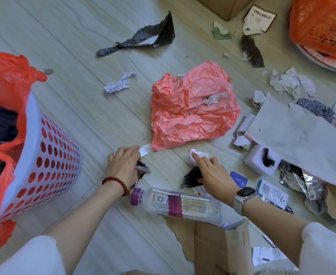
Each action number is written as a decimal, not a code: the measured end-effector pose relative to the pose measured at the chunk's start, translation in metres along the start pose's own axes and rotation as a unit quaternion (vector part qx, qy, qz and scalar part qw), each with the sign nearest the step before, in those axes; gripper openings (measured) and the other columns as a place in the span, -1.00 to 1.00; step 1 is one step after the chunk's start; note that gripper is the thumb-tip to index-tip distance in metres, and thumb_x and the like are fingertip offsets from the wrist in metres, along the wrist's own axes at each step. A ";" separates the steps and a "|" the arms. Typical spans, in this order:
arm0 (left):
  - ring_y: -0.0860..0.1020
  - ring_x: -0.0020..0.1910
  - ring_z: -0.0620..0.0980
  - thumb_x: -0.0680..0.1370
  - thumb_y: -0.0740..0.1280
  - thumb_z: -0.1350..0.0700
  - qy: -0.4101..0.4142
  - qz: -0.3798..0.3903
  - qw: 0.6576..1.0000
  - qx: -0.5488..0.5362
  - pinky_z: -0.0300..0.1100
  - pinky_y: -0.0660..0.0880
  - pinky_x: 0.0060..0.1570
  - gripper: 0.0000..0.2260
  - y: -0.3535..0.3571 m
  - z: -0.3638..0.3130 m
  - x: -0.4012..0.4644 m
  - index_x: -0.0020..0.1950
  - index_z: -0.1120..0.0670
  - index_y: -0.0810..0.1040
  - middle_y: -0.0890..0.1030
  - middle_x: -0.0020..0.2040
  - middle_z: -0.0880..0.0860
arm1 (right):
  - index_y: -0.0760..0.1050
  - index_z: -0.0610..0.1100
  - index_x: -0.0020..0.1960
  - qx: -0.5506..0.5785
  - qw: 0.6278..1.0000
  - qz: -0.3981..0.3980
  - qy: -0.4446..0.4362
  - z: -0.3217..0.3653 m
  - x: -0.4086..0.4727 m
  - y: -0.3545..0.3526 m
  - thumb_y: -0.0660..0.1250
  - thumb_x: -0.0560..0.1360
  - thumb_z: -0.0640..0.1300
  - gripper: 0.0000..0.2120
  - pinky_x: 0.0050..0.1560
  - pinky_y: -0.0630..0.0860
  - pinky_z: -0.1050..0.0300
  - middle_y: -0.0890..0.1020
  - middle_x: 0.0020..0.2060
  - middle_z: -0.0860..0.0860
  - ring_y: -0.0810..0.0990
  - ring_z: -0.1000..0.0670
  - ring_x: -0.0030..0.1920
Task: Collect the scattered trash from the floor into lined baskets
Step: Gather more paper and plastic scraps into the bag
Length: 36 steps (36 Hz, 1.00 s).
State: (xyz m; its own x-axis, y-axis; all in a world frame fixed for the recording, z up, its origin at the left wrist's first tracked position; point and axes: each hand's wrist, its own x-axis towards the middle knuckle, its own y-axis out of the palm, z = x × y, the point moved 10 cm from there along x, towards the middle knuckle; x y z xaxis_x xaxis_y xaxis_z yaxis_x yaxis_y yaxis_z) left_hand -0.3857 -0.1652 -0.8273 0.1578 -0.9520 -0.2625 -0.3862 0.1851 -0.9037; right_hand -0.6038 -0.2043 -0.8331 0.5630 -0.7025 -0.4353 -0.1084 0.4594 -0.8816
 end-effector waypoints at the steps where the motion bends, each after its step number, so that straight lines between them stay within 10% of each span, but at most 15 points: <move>1: 0.34 0.27 0.06 0.39 0.31 0.31 0.008 -0.014 1.000 0.001 -0.03 0.20 0.13 -0.78 -0.002 -0.002 -0.001 -0.02 0.07 0.52 0.44 0.32 -0.07 | -0.02 -0.11 0.49 0.006 1.000 0.011 0.010 -0.002 0.001 0.002 0.22 0.54 -0.19 -0.38 0.01 0.38 0.05 0.33 0.26 -0.06 0.30 -0.11 0.16; 6: 0.52 0.04 0.14 0.27 0.39 0.37 0.022 -0.042 0.999 0.021 0.03 0.32 0.00 -0.69 0.000 -0.002 -0.002 -0.06 0.09 0.55 0.59 0.01 0.03 | 0.30 -0.22 0.31 0.066 0.997 0.024 0.040 -0.007 -0.001 0.007 0.23 0.53 -0.22 -0.64 0.13 0.39 0.05 0.29 0.27 -0.14 0.34 -0.14 0.21; 12: 0.32 0.27 0.03 0.50 0.23 0.20 -0.019 0.020 0.998 0.058 -0.04 0.17 0.22 -0.59 0.005 -0.002 0.003 0.33 -0.02 0.35 0.44 0.24 -0.02 | 0.37 -0.21 0.19 -0.021 1.000 -0.017 0.003 -0.002 -0.001 -0.005 0.29 0.48 -0.16 -0.69 0.12 0.37 -0.04 0.22 0.42 -0.08 0.28 -0.21 0.29; 20: 0.33 0.22 0.04 0.48 0.28 0.15 0.004 0.050 0.994 0.094 -0.02 0.19 0.16 -0.72 0.007 -0.010 0.002 0.18 -0.03 0.49 0.44 0.18 -0.01 | 0.51 -0.18 -0.19 -0.056 0.997 -0.031 -0.053 0.016 0.001 -0.014 0.53 0.03 -0.36 -0.60 -0.42 0.41 0.14 0.59 -0.25 -0.08 0.55 -0.10 -0.30; 24: 0.36 0.17 0.10 0.45 0.34 0.12 0.025 0.031 0.995 0.095 0.02 0.21 0.09 -0.75 0.005 -0.015 -0.001 0.12 0.02 0.54 0.44 0.18 0.04 | 0.39 -0.16 0.25 0.029 1.000 -0.010 -0.002 0.004 0.003 -0.024 0.21 0.49 -0.27 -0.67 -0.02 0.38 0.06 0.52 0.13 -0.10 0.46 -0.12 0.14; 31: 0.35 0.18 0.07 0.47 0.31 0.11 0.025 0.041 0.991 0.128 0.02 0.23 0.10 -0.75 0.006 -0.014 -0.006 0.15 -0.02 0.49 0.45 0.17 -0.03 | 0.53 -0.15 -0.11 0.157 0.985 0.059 0.033 -0.016 -0.004 -0.048 0.31 0.50 -0.14 -0.92 -0.19 0.35 0.14 0.58 -0.13 -0.07 0.47 -0.11 -0.06; 36: 0.44 0.05 0.16 0.33 0.43 0.21 0.036 0.011 0.993 0.112 0.08 0.28 -0.01 -0.76 0.006 -0.013 -0.007 -0.02 0.06 0.58 0.54 0.04 0.06 | 0.49 -0.05 0.17 0.009 0.989 0.141 -0.053 0.002 -0.017 0.000 0.29 0.50 -0.07 -0.75 0.35 0.23 -0.12 0.05 0.48 0.00 -0.01 -0.13 0.47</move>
State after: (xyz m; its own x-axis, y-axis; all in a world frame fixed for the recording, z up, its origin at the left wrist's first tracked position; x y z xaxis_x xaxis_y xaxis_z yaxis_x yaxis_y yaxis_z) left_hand -0.4009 -0.1603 -0.8267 0.0824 -0.9608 -0.2648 -0.1749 0.2477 -0.9529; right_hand -0.6116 -0.1912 -0.8256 0.5946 -0.4854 -0.6409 -0.2594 0.6387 -0.7244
